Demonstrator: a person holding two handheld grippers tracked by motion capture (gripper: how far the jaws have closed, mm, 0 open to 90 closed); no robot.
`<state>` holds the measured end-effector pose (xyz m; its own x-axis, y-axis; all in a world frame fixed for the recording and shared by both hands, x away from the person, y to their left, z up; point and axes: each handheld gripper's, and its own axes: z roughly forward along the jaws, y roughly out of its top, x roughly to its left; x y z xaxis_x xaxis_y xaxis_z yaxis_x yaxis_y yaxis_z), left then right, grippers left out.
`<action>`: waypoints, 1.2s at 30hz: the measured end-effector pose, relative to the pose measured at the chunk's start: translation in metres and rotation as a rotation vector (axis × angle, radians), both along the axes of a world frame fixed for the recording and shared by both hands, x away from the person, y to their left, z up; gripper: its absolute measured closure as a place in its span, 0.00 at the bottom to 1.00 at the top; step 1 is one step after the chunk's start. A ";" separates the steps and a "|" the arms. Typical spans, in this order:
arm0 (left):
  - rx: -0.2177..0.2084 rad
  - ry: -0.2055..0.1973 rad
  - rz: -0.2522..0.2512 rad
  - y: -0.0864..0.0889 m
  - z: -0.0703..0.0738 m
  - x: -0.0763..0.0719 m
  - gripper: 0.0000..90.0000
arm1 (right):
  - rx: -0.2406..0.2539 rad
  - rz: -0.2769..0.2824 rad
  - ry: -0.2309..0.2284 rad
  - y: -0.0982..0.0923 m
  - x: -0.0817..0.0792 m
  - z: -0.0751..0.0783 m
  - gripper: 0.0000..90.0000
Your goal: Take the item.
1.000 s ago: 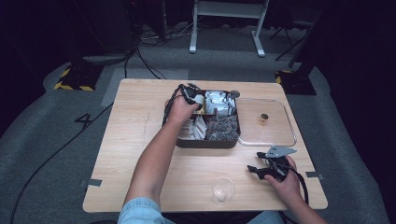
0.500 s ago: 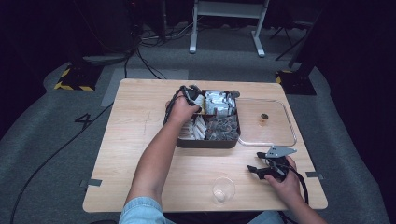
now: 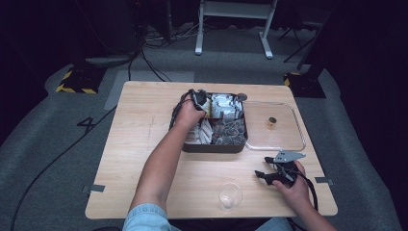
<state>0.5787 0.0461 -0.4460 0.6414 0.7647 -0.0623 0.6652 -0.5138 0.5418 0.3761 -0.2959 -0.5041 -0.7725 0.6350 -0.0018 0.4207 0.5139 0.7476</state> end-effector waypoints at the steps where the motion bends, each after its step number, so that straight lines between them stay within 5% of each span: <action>1: -0.006 -0.011 0.001 0.001 0.002 -0.001 1.00 | 0.000 0.001 0.000 0.000 0.000 0.000 0.28; 17: -0.111 -0.094 -0.024 0.019 0.042 -0.018 1.00 | 0.001 0.015 -0.003 0.000 -0.001 0.000 0.31; 22: -0.141 -0.124 -0.057 0.024 0.058 -0.033 1.00 | 0.007 0.059 0.003 -0.004 -0.003 0.000 0.31; 36: -0.239 -0.193 -0.095 0.049 0.097 -0.089 1.00 | 0.003 0.057 -0.001 -0.006 -0.005 0.000 0.31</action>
<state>0.4902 0.0954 -0.3488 0.7267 0.6791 -0.1033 0.4937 -0.4118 0.7660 0.3710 -0.3017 -0.5041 -0.8076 0.5898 -0.0005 0.3900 0.5346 0.7498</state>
